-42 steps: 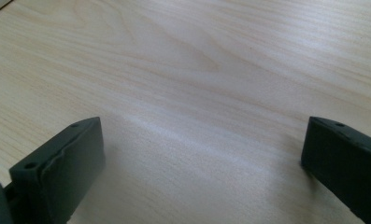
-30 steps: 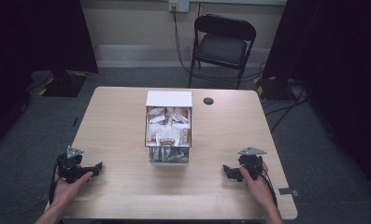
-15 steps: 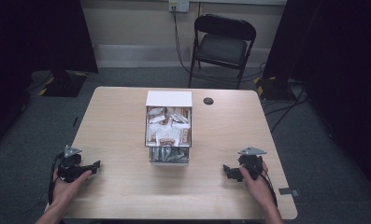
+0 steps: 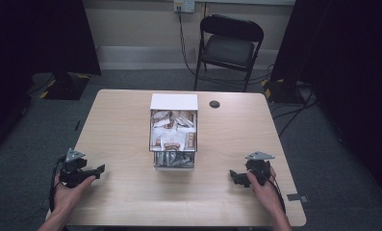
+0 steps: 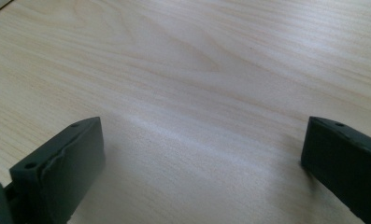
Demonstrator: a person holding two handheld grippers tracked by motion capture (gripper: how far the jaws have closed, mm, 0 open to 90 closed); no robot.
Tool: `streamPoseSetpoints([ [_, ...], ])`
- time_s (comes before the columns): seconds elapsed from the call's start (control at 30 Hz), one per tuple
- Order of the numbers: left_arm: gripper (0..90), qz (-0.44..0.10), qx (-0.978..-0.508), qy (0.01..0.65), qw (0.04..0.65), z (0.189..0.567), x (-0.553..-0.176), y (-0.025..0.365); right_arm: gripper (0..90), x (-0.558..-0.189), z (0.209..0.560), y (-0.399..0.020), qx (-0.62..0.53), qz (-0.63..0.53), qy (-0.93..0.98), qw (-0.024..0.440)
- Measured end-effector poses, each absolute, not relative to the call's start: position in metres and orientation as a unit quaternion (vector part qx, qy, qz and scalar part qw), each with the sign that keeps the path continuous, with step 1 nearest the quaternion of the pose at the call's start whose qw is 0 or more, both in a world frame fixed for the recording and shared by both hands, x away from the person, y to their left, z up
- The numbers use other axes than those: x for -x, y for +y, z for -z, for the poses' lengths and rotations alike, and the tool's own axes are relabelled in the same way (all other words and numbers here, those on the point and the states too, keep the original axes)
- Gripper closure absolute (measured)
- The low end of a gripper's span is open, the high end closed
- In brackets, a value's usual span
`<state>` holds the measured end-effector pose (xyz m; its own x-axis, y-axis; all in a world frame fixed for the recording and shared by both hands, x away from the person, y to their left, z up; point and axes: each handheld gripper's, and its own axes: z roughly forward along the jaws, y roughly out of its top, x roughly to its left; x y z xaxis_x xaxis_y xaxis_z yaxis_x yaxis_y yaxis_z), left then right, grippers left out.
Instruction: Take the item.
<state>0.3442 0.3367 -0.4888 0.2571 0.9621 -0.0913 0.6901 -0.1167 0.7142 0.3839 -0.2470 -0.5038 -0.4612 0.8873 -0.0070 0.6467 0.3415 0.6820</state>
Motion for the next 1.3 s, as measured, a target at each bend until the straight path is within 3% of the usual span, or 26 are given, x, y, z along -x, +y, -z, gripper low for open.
streamPoseSetpoints([
  [0.07, 29.4, -0.202, -0.719, 0.571, 0.341, 0.485, -0.343, 0.336, 0.0, -0.384, 0.504, -0.247, -0.482, -0.312, 0.796, 0.193],
  [0.63, 37.1, -0.215, -0.733, 0.524, 0.376, 0.461, -0.332, 0.321, 0.0, -0.384, 0.504, -0.247, -0.482, -0.312, 0.796, 0.193],
  [1.3, 42.4, -0.161, -0.736, 0.482, 0.447, 0.433, -0.325, 0.306, 0.0, -0.384, 0.504, -0.247, -0.482, -0.312, 0.796, 0.193],
])
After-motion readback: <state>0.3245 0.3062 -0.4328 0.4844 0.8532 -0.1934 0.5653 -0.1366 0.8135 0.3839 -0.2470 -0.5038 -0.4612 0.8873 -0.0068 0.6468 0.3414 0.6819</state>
